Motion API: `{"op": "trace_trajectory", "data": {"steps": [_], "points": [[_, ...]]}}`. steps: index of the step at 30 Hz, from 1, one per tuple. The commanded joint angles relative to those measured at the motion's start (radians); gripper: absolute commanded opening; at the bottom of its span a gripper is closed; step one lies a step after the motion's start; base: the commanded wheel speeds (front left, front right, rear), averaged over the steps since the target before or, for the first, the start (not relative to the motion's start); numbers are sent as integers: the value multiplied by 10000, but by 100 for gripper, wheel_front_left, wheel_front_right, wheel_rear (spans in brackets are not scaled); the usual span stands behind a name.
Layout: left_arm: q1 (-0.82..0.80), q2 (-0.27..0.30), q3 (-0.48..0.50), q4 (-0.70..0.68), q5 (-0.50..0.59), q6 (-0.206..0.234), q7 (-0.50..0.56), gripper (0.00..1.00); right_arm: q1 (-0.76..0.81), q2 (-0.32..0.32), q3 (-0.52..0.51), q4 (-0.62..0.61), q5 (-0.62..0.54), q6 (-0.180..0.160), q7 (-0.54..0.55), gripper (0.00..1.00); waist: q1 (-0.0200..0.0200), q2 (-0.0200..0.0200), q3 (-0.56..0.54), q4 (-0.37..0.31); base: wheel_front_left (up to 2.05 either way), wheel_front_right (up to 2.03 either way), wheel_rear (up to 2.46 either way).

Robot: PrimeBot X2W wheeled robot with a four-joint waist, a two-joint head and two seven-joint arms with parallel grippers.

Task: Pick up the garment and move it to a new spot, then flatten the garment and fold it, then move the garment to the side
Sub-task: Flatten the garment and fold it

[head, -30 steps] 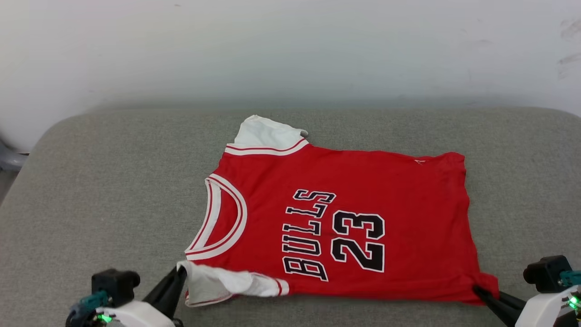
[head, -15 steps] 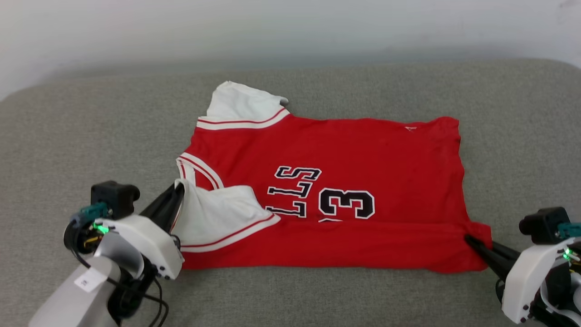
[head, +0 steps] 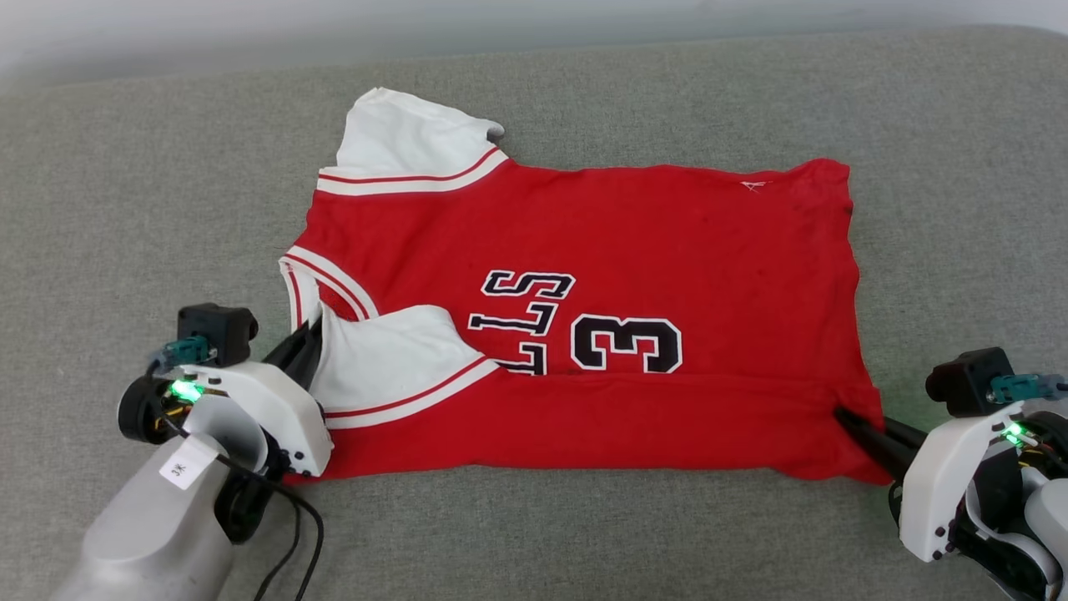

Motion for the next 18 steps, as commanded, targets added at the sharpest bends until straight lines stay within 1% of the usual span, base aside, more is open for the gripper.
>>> {"op": "trace_trajectory", "data": {"steps": [1,5,6,7,8,9,13,18], "points": [[-165,-202,-140,456,-32,-113,-121,0,-164,30,125,168,-50,-15,56,0,-2,0,37,4,0,0,0],[-252,-379,-312,1068,-65,-224,-312,0,-251,112,227,266,-13,-13,1,0,-2,0,-5,6,0,0,0],[-309,-419,-335,1201,-84,-227,-382,0,-257,132,210,262,-1,-13,-65,2,-2,0,-42,16,0,0,0],[-347,-460,-348,1332,-111,-240,-434,8,-261,137,182,280,1,-13,-107,26,-2,0,-86,28,0,0,0],[-376,-509,-379,1447,-113,-258,-463,62,-245,135,170,294,0,-13,-134,94,-2,0,-163,56,0,0,0],[-424,-538,-425,1545,-70,-257,-510,100,-218,99,137,327,-59,-13,-181,100,-2,0,-245,97,0,0,0],[-657,-565,-544,1706,-14,-293,-700,100,124,46,-115,227,-37,-12,-464,100,-2,0,-690,313,0,0,0],[-887,-258,-837,1514,152,-308,-749,100,637,-98,-610,-21,-134,-12,-785,100,-2,0,-1269,552,0,0,0]]}}
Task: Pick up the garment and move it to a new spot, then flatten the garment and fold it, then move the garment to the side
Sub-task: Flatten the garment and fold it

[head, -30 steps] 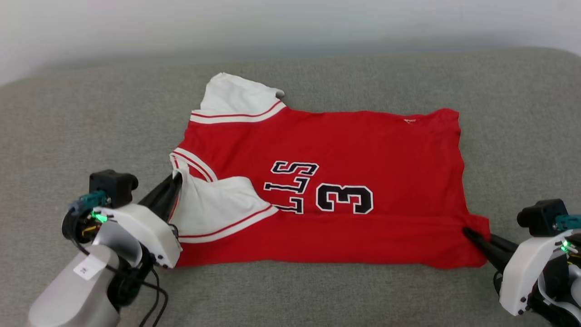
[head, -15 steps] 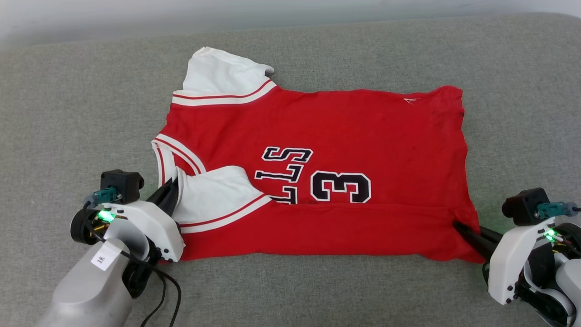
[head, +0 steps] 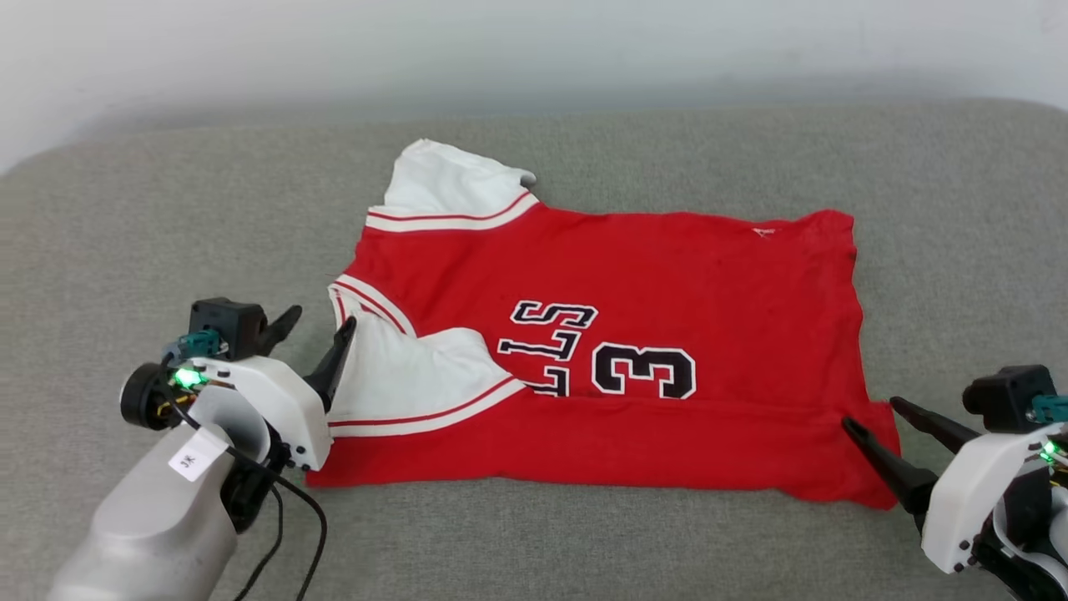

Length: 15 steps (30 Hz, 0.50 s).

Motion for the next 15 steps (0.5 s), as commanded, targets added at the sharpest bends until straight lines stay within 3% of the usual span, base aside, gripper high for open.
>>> {"op": "trace_trajectory", "data": {"steps": [1,6,15], "points": [[-210,152,-91,-167,45,-11,58,100,243,-54,-187,-135,-115,-8,-93,100,-1,0,-381,220,0,0,0],[-478,494,-388,-702,-101,-13,996,100,765,-25,-577,-421,-273,-10,39,100,-1,0,-787,407,0,0,0],[-896,1271,-1488,-2356,-1345,-17,5064,100,1310,202,-1132,-831,-594,-10,558,100,-1,0,-1061,524,0,0,0]]}}
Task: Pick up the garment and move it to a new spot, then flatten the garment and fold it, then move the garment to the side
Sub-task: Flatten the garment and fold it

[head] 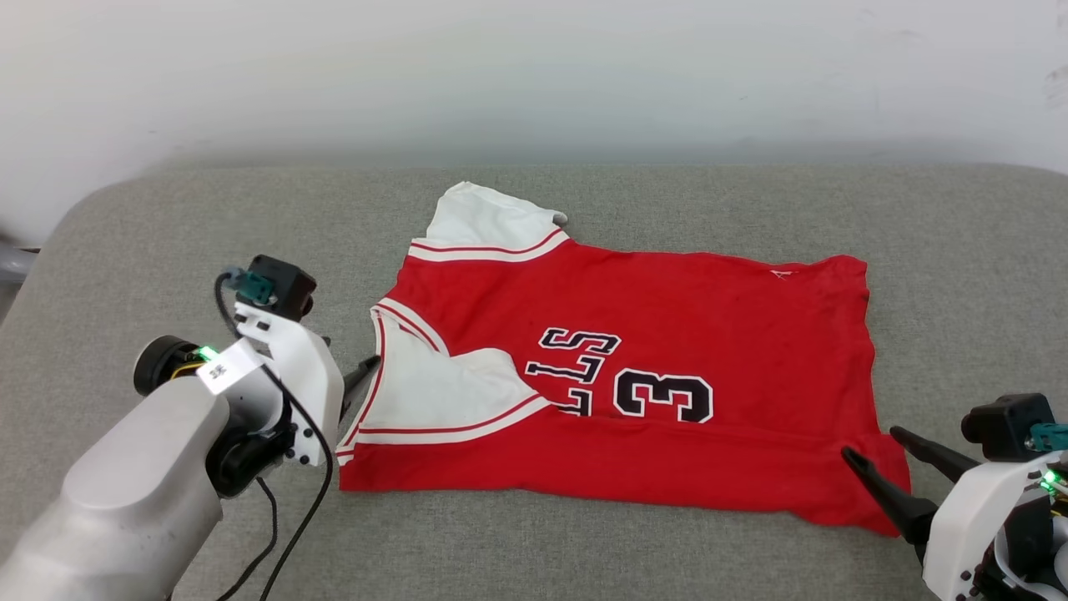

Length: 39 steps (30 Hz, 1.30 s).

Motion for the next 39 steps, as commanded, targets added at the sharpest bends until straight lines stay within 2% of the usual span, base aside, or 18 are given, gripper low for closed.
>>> {"op": "trace_trajectory", "data": {"steps": [1,7,12,18,29,30,39], "points": [[-219,127,-216,-335,-314,-7,831,100,169,91,-119,-108,-96,-10,130,100,1,0,-10,3,0,0,0],[-365,436,-594,-772,-1372,-7,3158,100,351,295,-345,-351,-274,-8,473,100,1,0,86,-74,0,0,0],[-392,615,-946,-694,-1672,-7,4095,100,280,453,-458,-519,-387,-8,685,100,1,0,337,-236,0,0,0],[-383,632,-1228,-347,-1612,-8,4270,100,112,555,-515,-619,-459,-8,822,100,1,0,614,-395,0,0,0],[111,229,-2065,540,-1412,-7,3996,100,-141,698,-466,-615,-553,-8,883,100,1,0,1092,-561,0,0,0],[161,202,-2329,366,-1417,-8,3712,0,-258,630,-522,-614,-555,-8,848,100,1,0,1081,-546,0,0,0],[-363,710,-2318,-272,-1562,-10,2572,0,-797,-198,-1033,-998,-711,-8,1318,100,1,0,717,-372,0,0,0]]}}
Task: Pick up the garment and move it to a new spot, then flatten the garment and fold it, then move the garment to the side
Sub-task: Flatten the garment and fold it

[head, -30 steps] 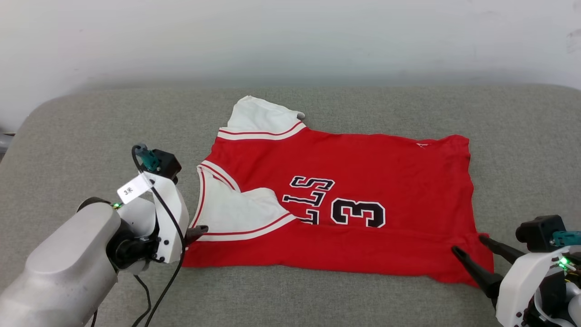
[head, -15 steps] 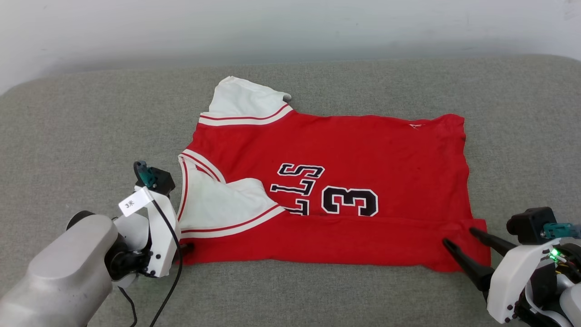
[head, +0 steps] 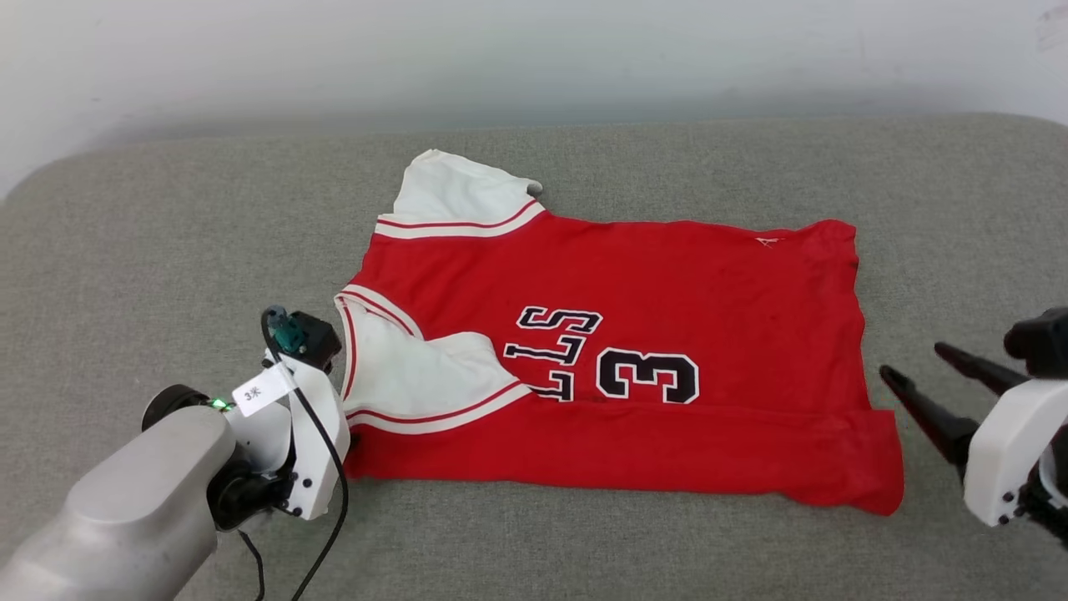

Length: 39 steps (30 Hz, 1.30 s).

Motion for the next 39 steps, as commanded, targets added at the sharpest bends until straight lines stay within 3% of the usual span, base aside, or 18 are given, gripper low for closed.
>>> {"op": "trace_trajectory", "data": {"steps": [1,8,13,19,25,35,36,37,39], "points": [[-96,101,73,-111,-78,-10,-193,0,-210,-185,-115,-136,-18,-8,196,100,0,0,-90,54,0,0,0],[-152,510,221,-811,21,-4,-884,0,-576,-1251,100,-627,428,-10,2587,100,0,0,-217,154,0,0,0],[-92,634,219,-1308,175,119,-1101,0,-528,-1395,290,-656,687,-8,4226,100,0,0,-181,272,0,0,0],[-120,635,172,-1674,288,245,-1175,0,-431,-839,547,-65,503,-9,4888,100,0,0,-31,411,0,0,0],[-138,723,183,-1813,353,300,-1271,0,-708,-7,890,1044,185,-9,4721,100,0,0,133,432,0,0,0],[19,614,138,-1730,321,307,-1471,0,-607,1383,1912,2706,607,10,3952,100,0,0,422,527,0,0,0],[40,603,135,-1702,305,303,-1497,0,-646,1395,2019,2790,643,13,3861,48,0,0,421,524,0,0,0],[67,598,140,-1681,296,299,-1526,0,-723,1341,2097,2822,638,16,3694,5,0,0,412,519,0,0,0],[178,599,162,-1590,245,298,-1599,0,-861,1145,2182,2899,634,13,3371,0,0,0,349,501,0,0,0]]}}
